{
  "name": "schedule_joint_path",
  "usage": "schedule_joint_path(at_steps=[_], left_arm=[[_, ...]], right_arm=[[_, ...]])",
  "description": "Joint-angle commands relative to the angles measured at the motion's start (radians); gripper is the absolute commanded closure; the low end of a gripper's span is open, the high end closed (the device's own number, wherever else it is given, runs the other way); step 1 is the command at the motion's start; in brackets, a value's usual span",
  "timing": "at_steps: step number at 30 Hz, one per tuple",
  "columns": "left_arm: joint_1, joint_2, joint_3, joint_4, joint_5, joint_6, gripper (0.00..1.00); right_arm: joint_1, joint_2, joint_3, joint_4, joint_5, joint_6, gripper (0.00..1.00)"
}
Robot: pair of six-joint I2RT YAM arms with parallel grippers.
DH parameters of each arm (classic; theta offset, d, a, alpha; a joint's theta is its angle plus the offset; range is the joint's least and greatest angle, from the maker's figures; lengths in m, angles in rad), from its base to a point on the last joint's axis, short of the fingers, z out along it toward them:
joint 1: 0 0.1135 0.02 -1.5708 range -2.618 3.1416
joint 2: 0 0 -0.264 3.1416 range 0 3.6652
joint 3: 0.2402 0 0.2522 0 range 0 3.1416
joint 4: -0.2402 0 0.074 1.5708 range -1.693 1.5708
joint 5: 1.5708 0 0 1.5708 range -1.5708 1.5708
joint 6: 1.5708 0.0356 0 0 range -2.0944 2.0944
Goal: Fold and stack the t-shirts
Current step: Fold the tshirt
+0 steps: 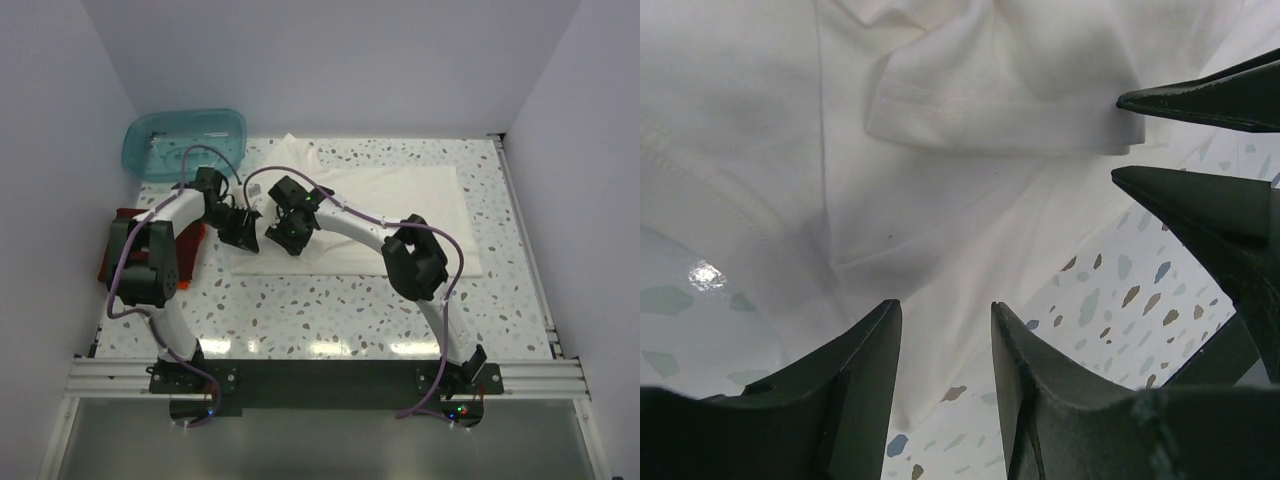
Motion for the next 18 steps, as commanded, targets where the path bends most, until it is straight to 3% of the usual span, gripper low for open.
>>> schedule_joint_path(at_steps=[1,4,10,18], left_arm=[[-0.002,-0.064,-0.009,-0.003,0.072,-0.011,0.54],[0.009,-0.061,-0.020,-0.004,0.109,-0.017,0.56],[0.037,-0.068,-0.045,0.006,0.173,-0.041,0.60],[0.058,-0.098,-0.105,0.015,0.284,-0.052,0.64]], right_arm=[[0.004,0.001,-0.016,-0.004,0.016,-0.009,0.62],[0.004,0.005,-0.027,0.005,0.027,-0.012,0.69],[0.003,0.002,-0.042,0.030,0.065,-0.014,1.00],[0.001,-0.015,-0.019,0.031,0.062,-0.023,1.00]])
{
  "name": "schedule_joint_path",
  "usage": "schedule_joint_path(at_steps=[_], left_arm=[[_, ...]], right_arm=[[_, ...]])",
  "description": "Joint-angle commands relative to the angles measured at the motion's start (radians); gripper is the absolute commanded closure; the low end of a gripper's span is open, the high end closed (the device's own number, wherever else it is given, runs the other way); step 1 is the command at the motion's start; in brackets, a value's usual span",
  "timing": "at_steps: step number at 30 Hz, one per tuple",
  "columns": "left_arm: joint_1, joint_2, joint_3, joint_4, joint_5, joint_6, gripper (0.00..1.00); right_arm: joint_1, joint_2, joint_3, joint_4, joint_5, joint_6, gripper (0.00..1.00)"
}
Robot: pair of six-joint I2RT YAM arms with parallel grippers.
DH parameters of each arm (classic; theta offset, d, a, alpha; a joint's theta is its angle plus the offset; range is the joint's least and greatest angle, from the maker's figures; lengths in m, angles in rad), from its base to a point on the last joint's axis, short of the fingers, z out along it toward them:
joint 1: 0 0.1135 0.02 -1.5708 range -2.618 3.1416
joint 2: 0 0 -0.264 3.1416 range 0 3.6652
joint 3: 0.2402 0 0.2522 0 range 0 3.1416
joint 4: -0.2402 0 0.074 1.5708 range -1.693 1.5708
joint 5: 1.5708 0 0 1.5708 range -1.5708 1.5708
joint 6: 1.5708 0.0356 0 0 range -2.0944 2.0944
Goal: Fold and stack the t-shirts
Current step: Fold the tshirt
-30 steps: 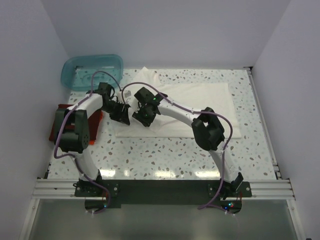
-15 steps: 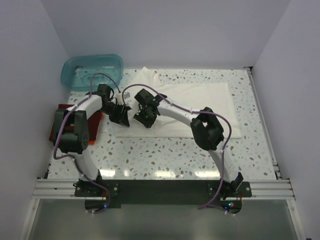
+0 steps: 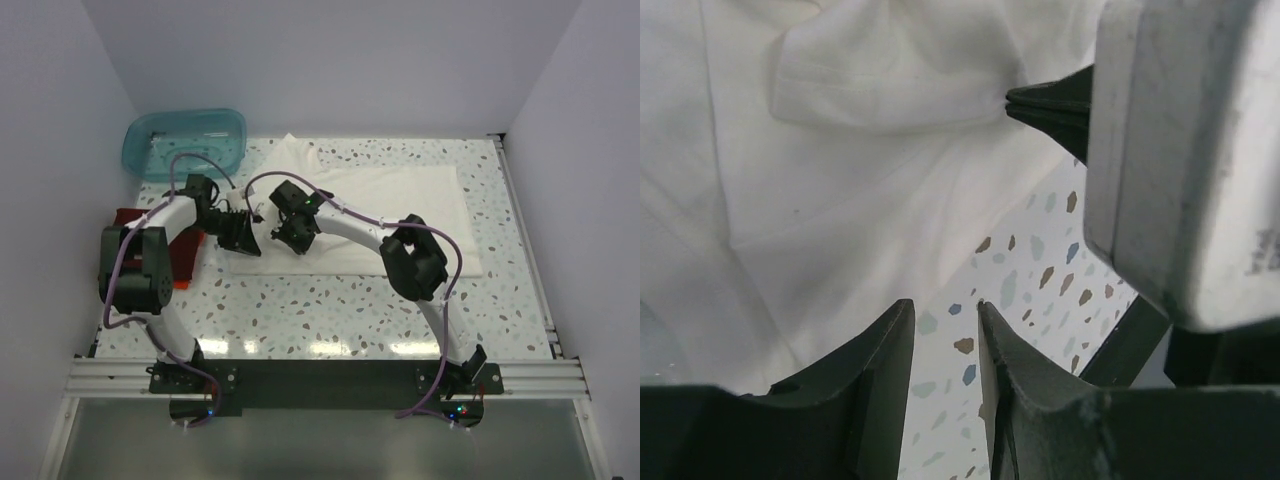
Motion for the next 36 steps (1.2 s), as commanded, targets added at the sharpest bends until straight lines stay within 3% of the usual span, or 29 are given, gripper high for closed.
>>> schedule_joint_path(at_steps=[1,12,28,36], left_arm=[[0.009,-0.042,-0.038,0.008,0.078,-0.018,0.64],[0.007,0.056,-0.080,0.042,-0.068,-0.036,0.69],[0.009,0.089,-0.078,0.046,-0.086,-0.041,0.69],[0.007,0.095,-0.084,0.049,-0.086,-0.047,0.69]], right_arm=[[0.000,-0.015,0.027,0.015,0.023,-0.012,1.00],[-0.052,0.005,0.101,0.029,0.095,-0.122,1.00],[-0.111,0.093,0.159,0.171,0.221,-0.262,1.00],[-0.144,0.061,0.127,0.296,0.310,-0.288,1.00]])
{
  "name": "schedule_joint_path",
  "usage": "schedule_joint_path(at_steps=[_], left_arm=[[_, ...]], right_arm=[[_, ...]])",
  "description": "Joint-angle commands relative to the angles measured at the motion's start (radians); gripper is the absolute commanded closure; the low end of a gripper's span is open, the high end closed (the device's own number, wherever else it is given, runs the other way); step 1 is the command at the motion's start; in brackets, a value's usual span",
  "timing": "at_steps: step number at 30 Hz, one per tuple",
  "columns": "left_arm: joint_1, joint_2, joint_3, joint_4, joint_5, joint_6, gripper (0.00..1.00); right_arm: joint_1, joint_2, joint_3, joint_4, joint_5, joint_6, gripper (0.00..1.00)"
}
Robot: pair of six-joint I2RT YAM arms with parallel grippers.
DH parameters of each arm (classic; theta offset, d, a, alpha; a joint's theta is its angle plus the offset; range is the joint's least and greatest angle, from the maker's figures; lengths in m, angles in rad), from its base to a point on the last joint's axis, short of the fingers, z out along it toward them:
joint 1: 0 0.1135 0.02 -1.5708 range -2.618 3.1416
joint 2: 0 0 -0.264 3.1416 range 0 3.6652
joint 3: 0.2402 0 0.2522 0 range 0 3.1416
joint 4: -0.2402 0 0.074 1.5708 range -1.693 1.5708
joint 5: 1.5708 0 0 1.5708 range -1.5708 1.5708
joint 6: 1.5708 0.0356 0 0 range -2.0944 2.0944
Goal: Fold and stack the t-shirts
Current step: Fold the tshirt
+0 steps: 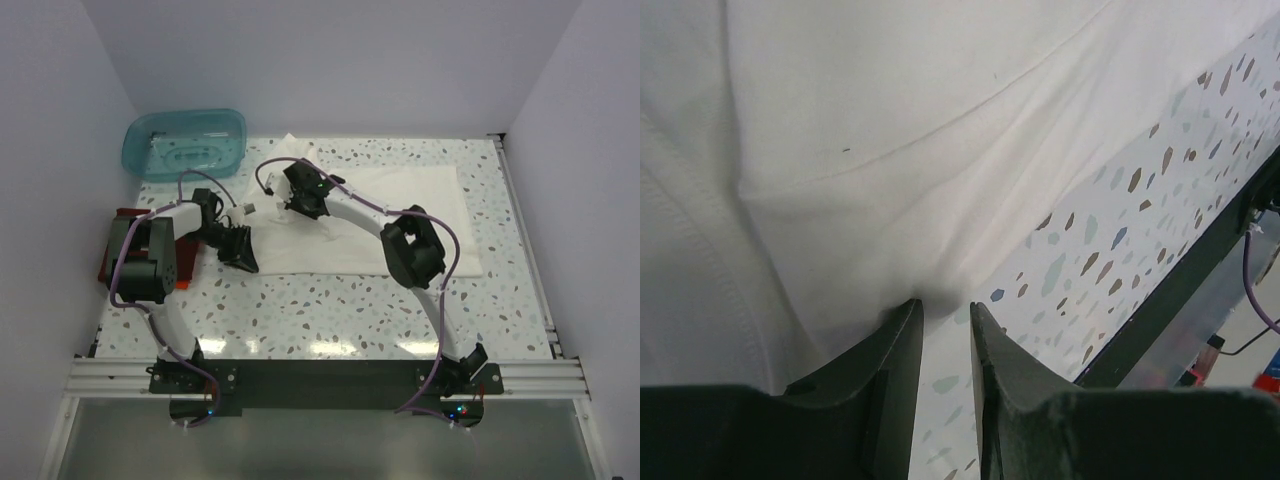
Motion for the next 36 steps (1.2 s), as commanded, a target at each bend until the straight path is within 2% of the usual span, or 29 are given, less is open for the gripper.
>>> schedule_joint_path(at_steps=[1,3,4,5,6,7,8,9,14,16,21,26,31,36], left_arm=[[0.006,0.018,-0.002,0.036,-0.021,-0.009,0.69],[0.006,0.018,0.001,0.036,-0.021,-0.010,0.69],[0.005,0.018,0.003,0.037,-0.026,-0.012,0.69],[0.005,0.018,0.004,0.037,-0.029,-0.012,0.69],[0.005,0.015,0.006,0.037,-0.033,-0.013,0.69],[0.005,0.012,0.007,0.039,-0.035,-0.016,0.67],[0.006,0.009,0.009,0.042,-0.038,-0.016,0.66],[0.005,0.005,0.009,0.042,-0.036,-0.018,0.65],[0.006,-0.066,0.026,0.050,-0.029,-0.003,0.65],[0.006,-0.118,0.033,0.054,-0.042,0.016,0.64],[0.002,-0.158,0.073,0.025,-0.150,0.086,0.63],[-0.053,-0.146,0.122,0.011,-0.226,0.168,0.60],[-0.181,-0.129,0.124,0.047,-0.328,0.214,0.60],[-0.195,-0.068,0.113,0.063,-0.426,0.208,0.61]], right_arm=[[-0.027,-0.038,0.013,0.118,0.060,-0.037,1.00],[-0.031,-0.034,0.018,0.123,0.068,-0.041,0.98],[-0.031,-0.029,0.023,0.120,0.072,-0.045,0.92],[-0.030,-0.026,0.033,0.115,0.088,-0.045,0.82],[-0.031,-0.023,0.038,0.110,0.097,-0.045,0.64],[-0.033,-0.026,0.041,0.100,0.106,-0.040,0.53],[-0.033,-0.031,0.041,0.092,0.120,-0.037,0.45],[-0.037,-0.037,0.043,0.077,0.118,-0.037,0.44],[-0.103,-0.144,0.021,-0.066,0.100,0.015,0.43],[-0.143,-0.210,0.004,-0.173,0.050,0.063,0.43],[-0.342,-0.336,-0.094,-0.435,-0.159,0.092,0.45],[-0.557,-0.393,-0.207,-0.580,-0.317,0.052,0.49],[-0.665,-0.403,-0.316,-0.603,-0.307,-0.027,0.59],[-0.683,-0.409,-0.497,-0.508,-0.222,-0.052,0.64]])
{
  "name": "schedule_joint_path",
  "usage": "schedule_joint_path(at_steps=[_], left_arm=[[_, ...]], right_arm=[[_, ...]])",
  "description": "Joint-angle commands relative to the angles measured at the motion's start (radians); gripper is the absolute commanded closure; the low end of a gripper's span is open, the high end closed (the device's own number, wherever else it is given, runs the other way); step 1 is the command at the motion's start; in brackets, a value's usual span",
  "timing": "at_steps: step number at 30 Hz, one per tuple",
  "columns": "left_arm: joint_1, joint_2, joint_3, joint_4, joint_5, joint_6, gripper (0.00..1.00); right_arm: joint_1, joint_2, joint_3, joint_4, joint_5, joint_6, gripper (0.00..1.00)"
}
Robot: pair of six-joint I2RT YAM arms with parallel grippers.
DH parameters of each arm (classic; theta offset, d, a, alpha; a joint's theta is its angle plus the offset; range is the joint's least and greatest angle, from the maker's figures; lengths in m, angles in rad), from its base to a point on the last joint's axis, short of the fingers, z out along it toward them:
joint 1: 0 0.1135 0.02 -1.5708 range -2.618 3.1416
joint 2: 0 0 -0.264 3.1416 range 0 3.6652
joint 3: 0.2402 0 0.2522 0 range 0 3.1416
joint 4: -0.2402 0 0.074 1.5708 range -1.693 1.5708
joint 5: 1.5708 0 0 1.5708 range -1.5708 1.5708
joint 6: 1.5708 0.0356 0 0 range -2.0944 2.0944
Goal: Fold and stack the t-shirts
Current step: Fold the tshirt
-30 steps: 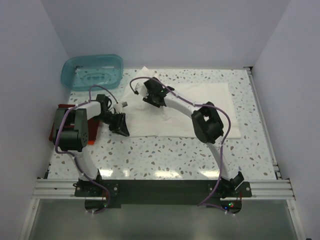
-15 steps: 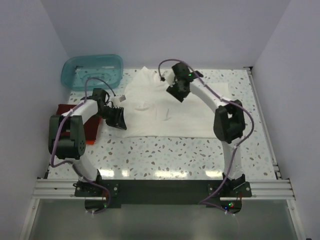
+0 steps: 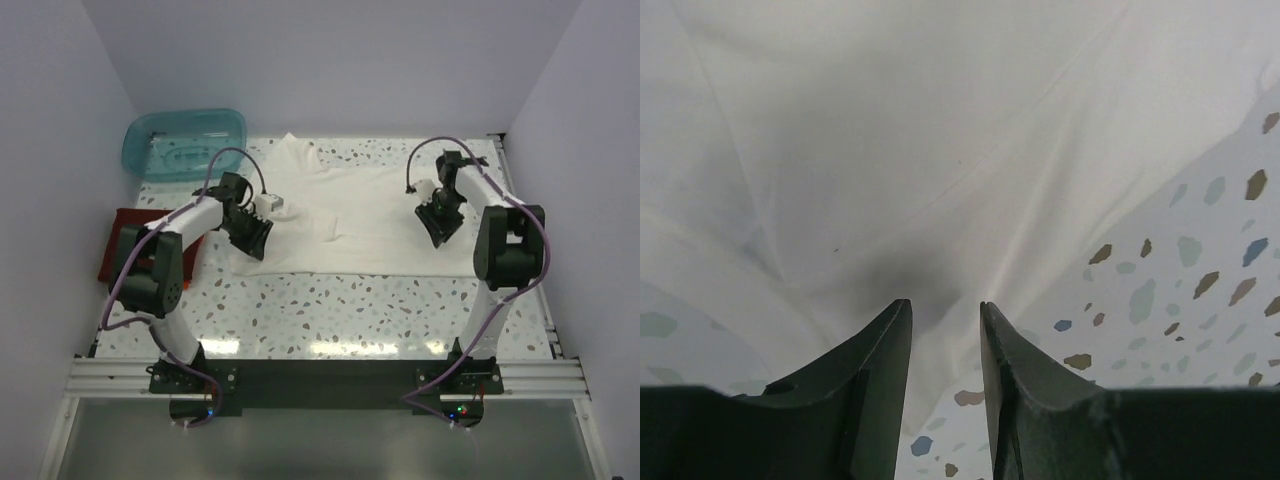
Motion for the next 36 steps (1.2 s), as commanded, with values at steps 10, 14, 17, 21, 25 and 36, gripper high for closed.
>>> schedule_joint_path(at_steps=[10,14,17,21,25,36], left_arm=[[0.009,0.055,-0.133,0.046,-0.248,0.117,0.64],[0.010,0.009,-0.181,0.026,-0.273,0.166,0.65],[0.003,-0.028,-0.196,-0.016,-0.232,0.213,0.66],[-0.024,-0.063,-0.186,-0.111,-0.134,0.270,0.67],[-0.034,-0.077,-0.081,-0.237,-0.025,0.298,0.63],[0.027,0.246,0.682,-0.049,0.074,0.094,0.48]], right_arm=[[0.005,-0.021,-0.326,0.253,0.223,-0.076,0.66],[0.003,-0.118,-0.447,0.250,0.248,-0.100,0.67],[0.002,-0.201,-0.521,0.188,0.202,-0.111,0.67],[0.005,-0.333,-0.529,0.048,0.087,-0.116,0.64],[-0.001,-0.350,-0.362,-0.065,-0.042,-0.120,0.59],[-0.064,-0.025,0.238,0.105,-0.094,0.044,0.57]])
